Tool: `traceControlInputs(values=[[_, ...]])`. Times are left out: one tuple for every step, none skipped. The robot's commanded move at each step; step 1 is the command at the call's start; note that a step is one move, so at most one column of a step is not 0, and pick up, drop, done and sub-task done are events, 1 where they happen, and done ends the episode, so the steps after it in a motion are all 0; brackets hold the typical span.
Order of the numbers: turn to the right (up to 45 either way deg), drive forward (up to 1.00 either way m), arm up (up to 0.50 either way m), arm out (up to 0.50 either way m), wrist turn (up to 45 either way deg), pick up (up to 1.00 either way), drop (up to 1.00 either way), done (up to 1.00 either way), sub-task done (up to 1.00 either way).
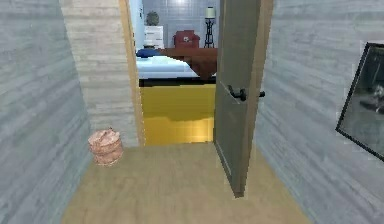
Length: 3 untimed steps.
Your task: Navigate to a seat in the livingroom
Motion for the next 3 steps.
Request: traceControlInputs(values=[[0.0,1.0,0.0,0.0,0.0,0.0,0.0,0.0,0.0],[-3.0,0.0,0.0,0.0,0.0,0.0,0.0,0.0,0.0],[0.0,0.65,0.0,0.0,0.0,0.0,0.0,0.0,0.0]])
